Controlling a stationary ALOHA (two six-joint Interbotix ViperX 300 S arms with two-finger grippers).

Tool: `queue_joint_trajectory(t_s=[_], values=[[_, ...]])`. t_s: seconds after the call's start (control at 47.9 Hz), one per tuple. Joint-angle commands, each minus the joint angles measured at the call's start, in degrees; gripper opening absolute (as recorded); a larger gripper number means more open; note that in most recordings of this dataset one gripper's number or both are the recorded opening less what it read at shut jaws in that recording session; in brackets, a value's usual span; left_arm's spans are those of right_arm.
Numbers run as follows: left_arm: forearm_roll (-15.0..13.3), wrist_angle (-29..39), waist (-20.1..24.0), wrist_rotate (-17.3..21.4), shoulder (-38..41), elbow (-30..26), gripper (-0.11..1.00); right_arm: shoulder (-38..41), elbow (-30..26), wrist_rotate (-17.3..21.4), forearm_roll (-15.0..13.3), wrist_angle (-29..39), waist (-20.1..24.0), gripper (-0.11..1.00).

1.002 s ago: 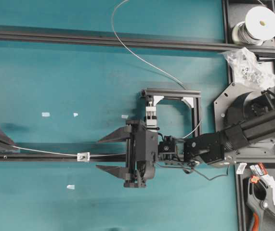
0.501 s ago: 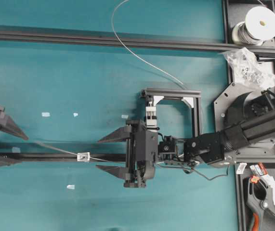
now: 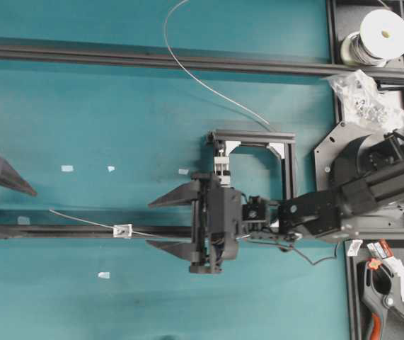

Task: Insert the wire through the hole in the metal fitting.
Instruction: 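Open both grippers to release the wire and withdraw them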

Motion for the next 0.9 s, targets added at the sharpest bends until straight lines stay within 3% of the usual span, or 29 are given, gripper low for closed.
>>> queue_joint_trajectory(t_s=[0.0, 0.313, 0.877], values=[[0.1, -0.4, 1.1, 0.2, -3.0, 0.3, 0.82, -3.2, 0.8, -0.1, -0.1, -1.4, 0.0, 0.87], [0.1, -0.5, 4.7, 1.9, -10.7, 3.2, 0.82, -9.3, 6.5, -2.7, -0.1, -7.9, 0.0, 0.87], [0.3, -2.8, 11.0, 4.1, -28.8, 9.8, 0.82, -18.3, 11.9, -9.2, -0.1, -12.7, -1.8, 0.87]])
